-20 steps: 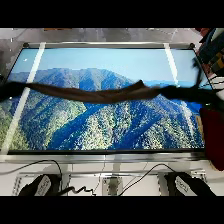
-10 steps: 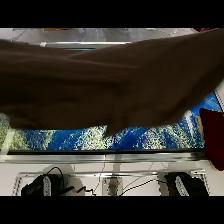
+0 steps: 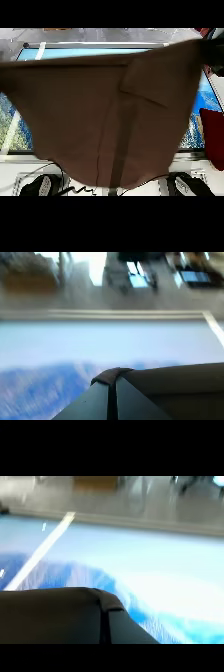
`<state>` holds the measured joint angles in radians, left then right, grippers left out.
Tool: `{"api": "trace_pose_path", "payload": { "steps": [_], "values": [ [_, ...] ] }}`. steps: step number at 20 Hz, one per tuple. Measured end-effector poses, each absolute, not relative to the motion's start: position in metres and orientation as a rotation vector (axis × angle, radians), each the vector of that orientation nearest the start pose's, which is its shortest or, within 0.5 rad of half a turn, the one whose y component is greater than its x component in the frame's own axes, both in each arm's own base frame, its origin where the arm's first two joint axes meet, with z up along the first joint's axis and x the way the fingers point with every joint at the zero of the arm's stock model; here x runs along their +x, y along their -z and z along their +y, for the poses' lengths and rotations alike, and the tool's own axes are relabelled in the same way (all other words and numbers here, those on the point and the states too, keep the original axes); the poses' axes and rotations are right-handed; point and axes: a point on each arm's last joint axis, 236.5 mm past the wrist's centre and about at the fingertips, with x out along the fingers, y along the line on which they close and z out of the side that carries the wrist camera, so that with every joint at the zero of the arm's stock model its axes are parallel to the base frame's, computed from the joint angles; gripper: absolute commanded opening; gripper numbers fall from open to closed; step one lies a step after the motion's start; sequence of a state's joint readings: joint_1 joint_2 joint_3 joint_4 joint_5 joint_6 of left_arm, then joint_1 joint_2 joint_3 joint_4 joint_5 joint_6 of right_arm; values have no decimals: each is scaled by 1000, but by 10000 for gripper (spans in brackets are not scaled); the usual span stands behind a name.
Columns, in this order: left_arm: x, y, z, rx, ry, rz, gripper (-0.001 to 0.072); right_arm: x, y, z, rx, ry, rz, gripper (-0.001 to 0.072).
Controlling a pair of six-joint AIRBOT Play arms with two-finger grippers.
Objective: Fold the clothes and pants, and hang the long-sleeved shirts on hangers.
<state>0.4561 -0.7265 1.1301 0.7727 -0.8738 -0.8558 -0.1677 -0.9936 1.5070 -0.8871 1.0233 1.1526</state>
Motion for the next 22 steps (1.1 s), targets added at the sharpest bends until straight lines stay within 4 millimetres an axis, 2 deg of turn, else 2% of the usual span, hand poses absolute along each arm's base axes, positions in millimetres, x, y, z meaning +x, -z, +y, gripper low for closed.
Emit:
{"api": "trace_pose_path", "payload": {
  "steps": [2, 4, 6, 8, 9, 11, 14, 17, 20, 22],
  "values": [
    [408, -225, 22, -68, 236, 425, 18, 450, -259, 62, 196, -417, 541, 13],
    [450, -152, 6, -102, 298, 563, 17, 487, -185, 64, 253, -418, 691, 14],
    [485, -91, -6, -101, 303, 635, 17, 516, -124, 62, 302, -392, 778, 14],
    [512, -49, -10, -82, 263, 649, 18, 538, -79, 56, 335, -352, 820, 14],
    [523, -37, -10, -70, 235, 640, 18, 547, -61, 53, 346, -333, 829, 14],
    [537, -26, -7, -46, 189, 613, 18, 558, -42, 47, 355, -300, 832, 13],
    [538, -18, -10, -45, 194, 628, 16, 558, -20, 42, 328, -287, 874, 13],
    [516, -9, -13, -96, 260, 721, 16, 534, 5, 35, 253, -301, 1003, 13],
    [485, 7, -14, -159, 320, 866, 17, 506, 22, 17, 214, -300, 1133, 13],
    [460, 21, -23, -192, 380, 976, 19, 486, 30, 7, 215, -301, 1218, 14]
  ]
}}
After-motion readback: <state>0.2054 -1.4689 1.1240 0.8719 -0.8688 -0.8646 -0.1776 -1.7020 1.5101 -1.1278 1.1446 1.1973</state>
